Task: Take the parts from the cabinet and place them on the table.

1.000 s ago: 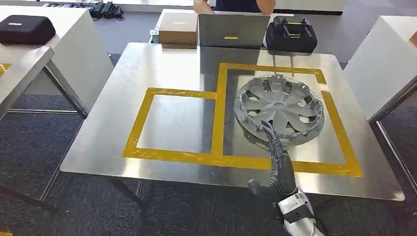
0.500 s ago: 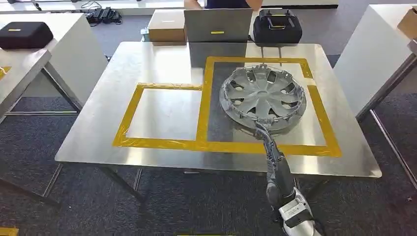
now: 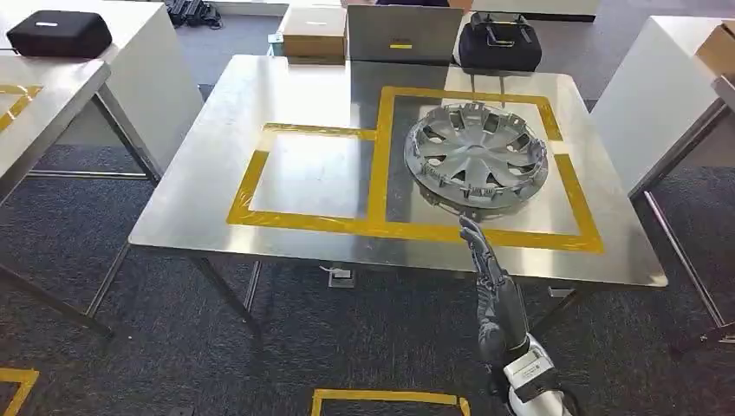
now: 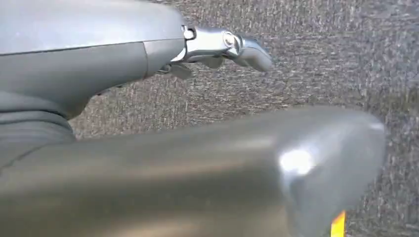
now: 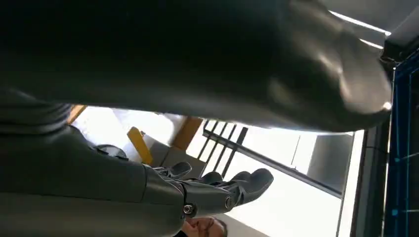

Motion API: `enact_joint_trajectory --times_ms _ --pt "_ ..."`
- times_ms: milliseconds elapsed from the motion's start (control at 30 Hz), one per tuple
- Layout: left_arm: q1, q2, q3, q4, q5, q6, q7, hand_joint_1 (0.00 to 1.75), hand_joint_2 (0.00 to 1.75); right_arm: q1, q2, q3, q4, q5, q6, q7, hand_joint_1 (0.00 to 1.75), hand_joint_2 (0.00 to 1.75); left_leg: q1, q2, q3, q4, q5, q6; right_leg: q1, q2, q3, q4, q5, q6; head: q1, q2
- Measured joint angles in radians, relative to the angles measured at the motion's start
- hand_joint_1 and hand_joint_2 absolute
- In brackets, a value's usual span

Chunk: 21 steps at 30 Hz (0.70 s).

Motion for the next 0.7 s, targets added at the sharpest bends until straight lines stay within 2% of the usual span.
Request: enact_joint_trajectory --times_ms 33,67,100,133,167,200,233,300,333,367,400,433,467,500,533,567,600,633,667,700 --pt "0.0 0.0 0.0 0.0 0.0 0.0 0.0 0.0 0.0 0.0 0.0 -0.003 0.0 0.0 0.0 0.0 0.0 0.0 0.0 0.0 -0.018 0.004 0.012 -0.002 0.0 0.0 0.017 0.008 0.03 0.001 0.002 0.0" --pt "0.001 0.0 0.0 0.0 0.0 0.0 0.0 0.0 0.0 0.001 0.0 -0.006 0.0 0.001 0.0 0.0 0.0 0.0 0.0 0.001 -0.034 0.008 0.02 -0.004 -0.001 0.0 0.052 -0.024 0.067 0.0 0.003 0.0" --pt "0.001 -0.001 0.0 0.0 0.0 0.0 0.0 0.0 0.0 0.001 0.0 -0.01 0.0 0.002 0.001 0.0 0.0 0.0 0.0 0.001 -0.048 0.012 0.029 -0.006 -0.001 0.0 0.108 -0.094 0.1 -0.002 0.004 0.0" --pt "0.001 -0.002 0.0 0.0 0.0 0.0 -0.001 0.0 0.0 0.001 0.0 -0.013 0.0 0.002 0.002 0.0 0.0 0.0 0.0 0.001 -0.059 0.018 0.036 -0.01 -0.001 0.0 0.173 -0.18 0.109 -0.005 0.005 0.0" --pt "0.001 -0.002 0.0 0.0 0.0 0.0 -0.001 0.0 0.0 0.001 0.0 -0.016 -0.001 0.002 0.002 0.0 0.0 0.0 -0.002 -0.001 -0.065 0.024 0.042 -0.015 0.001 0.0 0.239 -0.269 0.077 -0.011 0.006 0.0" --pt "0.001 -0.002 0.0 0.0 0.0 0.0 -0.002 0.0 0.0 0.002 0.001 -0.019 -0.003 0.002 0.003 -0.001 0.0 0.0 -0.005 -0.001 -0.071 0.029 0.048 -0.022 0.007 0.001 0.265 -0.324 0.053 -0.023 0.005 0.0" --pt "0.001 -0.002 0.0 0.0 0.001 0.0 -0.002 0.0 0.0 0.006 0.001 -0.02 -0.003 0.003 0.003 -0.001 0.0 0.0 -0.004 -0.002 -0.068 0.027 0.058 -0.028 0.009 0.0 0.259 -0.319 0.059 -0.028 0.002 0.0" --pt "0.003 -0.002 0.0 0.0 0.001 0.0 -0.002 0.0 0.0 0.012 0.001 -0.023 -0.003 0.005 0.012 0.0 0.0 0.0 -0.002 -0.003 -0.069 0.016 0.078 -0.043 0.011 0.0 0.249 -0.318 0.073 -0.046 0.002 0.0" --pt "0.005 -0.002 0.001 0.0 0.002 0.0 -0.002 0.0 0.0 0.013 0.002 -0.025 -0.003 0.01 0.014 0.0 0.0 0.0 0.001 -0.003 -0.074 0.02 0.072 -0.049 0.004 -0.006 0.239 -0.324 0.089 -0.057 0.004 0.0" --pt "0.007 -0.003 0.002 0.001 0.002 0.0 -0.001 0.0 0.0 0.013 0.004 -0.026 -0.003 0.011 0.018 0.0 0.0 0.0 0.002 -0.004 -0.085 0.042 0.027 -0.054 0.004 -0.007 0.227 -0.324 0.1 -0.064 0.002 0.0" --pt "0.007 -0.004 0.002 0.002 0.003 -0.001 -0.001 0.0 0.0 0.014 0.007 -0.027 -0.003 0.016 0.023 0.0 0.0 0.0 0.003 -0.004 -0.103 0.099 -0.043 -0.058 0.004 -0.007 0.211 -0.324 0.112 -0.069 -0.003 0.0" --pt "0.007 -0.004 0.003 0.002 0.006 -0.001 -0.001 0.0 0.0 0.015 0.01 -0.03 -0.003 0.021 0.029 0.0 0.0 0.0 0.004 -0.004 -0.122 0.174 -0.106 -0.063 0.004 -0.007 0.195 -0.324 0.125 -0.069 -0.007 0.0" --pt "0.006 -0.004 0.007 0.002 0.008 -0.001 0.0 0.0 0.0 0.016 0.013 -0.034 -0.002 0.026 0.034 0.0 0.0 0.0 0.004 -0.004 -0.138 0.25 -0.147 -0.066 0.005 -0.007 0.178 -0.323 0.138 -0.068 -0.008 0.0" --pt "0.006 -0.004 0.008 0.002 0.009 -0.001 0.0 0.0 0.0 0.016 0.016 -0.036 0.001 0.027 0.037 0.0 0.0 0.0 0.004 -0.004 -0.143 0.306 -0.155 -0.068 0.004 -0.007 0.161 -0.321 0.15 -0.066 -0.009 0.0" --pt "0.006 -0.004 0.008 0.002 0.011 -0.001 -0.001 0.0 0.0 0.017 0.017 -0.038 0.003 0.031 0.04 0.0 0.0 0.0 0.004 -0.004 -0.136 0.331 -0.135 -0.069 0.004 -0.008 0.143 -0.319 0.162 -0.065 -0.01 0.0" --pt "0.007 -0.004 0.009 0.002 0.013 -0.002 -0.005 0.0 0.0 0.019 0.019 -0.043 0.006 0.034 0.045 0.0 0.0 0.0 0.005 -0.004 -0.11 0.319 -0.093 -0.069 0.004 -0.008 0.125 -0.316 0.173 -0.062 -0.013 0.0" --pt "0.006 -0.004 0.012 0.001 0.016 -0.002 -0.01 0.0 0.0 0.022 0.022 -0.048 0.011 0.036 0.049 0.0 0.0 0.0 0.006 -0.004 -0.066 0.272 -0.052 -0.068 0.003 -0.01 0.108 -0.312 0.183 -0.058 -0.014 0.0" --pt "0.005 -0.004 0.016 0.001 0.019 -0.002 -0.013 0.0 0.0 0.026 0.025 -0.057 0.015 0.036 0.052 0.0 0.0 0.0 0.006 -0.004 -0.002 0.191 -0.035 -0.066 0.003 -0.01 0.094 -0.308 0.192 -0.053 -0.014 0.0" --pt "0.004 -0.004 0.017 0.001 0.019 -0.002 -0.013 0.0 0.0 0.031 0.029 -0.068 0.016 0.036 0.054 0.0 0.0 0.0 0.006 -0.006 0.075 0.091 -0.067 -0.063 0.004 -0.01 0.091 -0.304 0.2 -0.048 -0.016 0.0" --pt "0.003 -0.003 0.018 0.0 0.019 -0.003 -0.013 0.0 0.0 0.034 0.03 -0.075 0.016 0.035 0.054 0.0 0.0 0.0 0.001 -0.007 0.129 0.0 -0.102 -0.056 0.008 -0.011 0.086 -0.301 0.205 -0.042 -0.019 0.0"
